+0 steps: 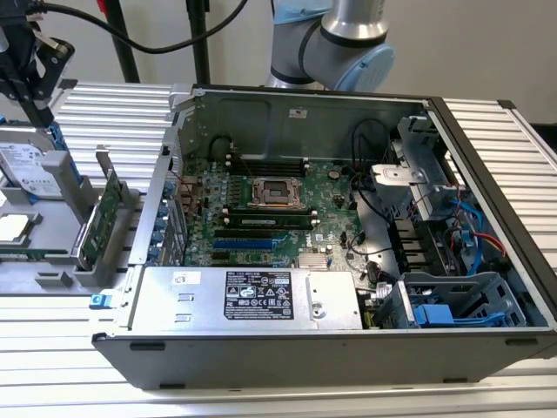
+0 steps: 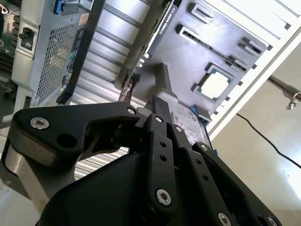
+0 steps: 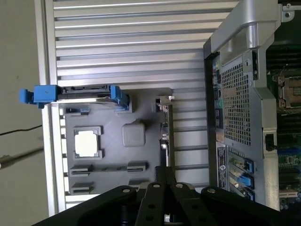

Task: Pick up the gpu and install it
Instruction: 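Reach for the gpu, then pick up the gpu and move the gpu toward the slot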

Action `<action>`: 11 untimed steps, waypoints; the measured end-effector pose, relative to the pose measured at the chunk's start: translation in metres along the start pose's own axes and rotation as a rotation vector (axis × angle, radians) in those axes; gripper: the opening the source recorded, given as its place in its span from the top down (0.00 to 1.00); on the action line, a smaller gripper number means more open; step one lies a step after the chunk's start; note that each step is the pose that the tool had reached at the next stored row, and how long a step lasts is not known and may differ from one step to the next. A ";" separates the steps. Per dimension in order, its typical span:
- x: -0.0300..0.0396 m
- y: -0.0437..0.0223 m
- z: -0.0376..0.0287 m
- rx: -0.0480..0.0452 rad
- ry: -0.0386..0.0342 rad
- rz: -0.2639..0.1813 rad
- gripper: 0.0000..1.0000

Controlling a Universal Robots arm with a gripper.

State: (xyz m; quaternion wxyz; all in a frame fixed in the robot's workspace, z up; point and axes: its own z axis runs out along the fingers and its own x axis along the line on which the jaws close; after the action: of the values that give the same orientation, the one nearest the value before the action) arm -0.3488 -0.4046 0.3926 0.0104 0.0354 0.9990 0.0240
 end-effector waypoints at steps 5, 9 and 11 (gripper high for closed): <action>-0.0003 -0.0046 -0.0002 0.0000 0.0000 0.000 1.00; -0.0006 -0.0086 -0.0004 0.0000 0.0000 0.000 1.00; -0.0008 -0.0108 -0.0005 0.0000 0.0001 0.000 1.00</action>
State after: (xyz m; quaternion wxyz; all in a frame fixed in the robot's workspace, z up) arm -0.3488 -0.4155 0.3926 0.0103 0.0354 0.9990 0.0240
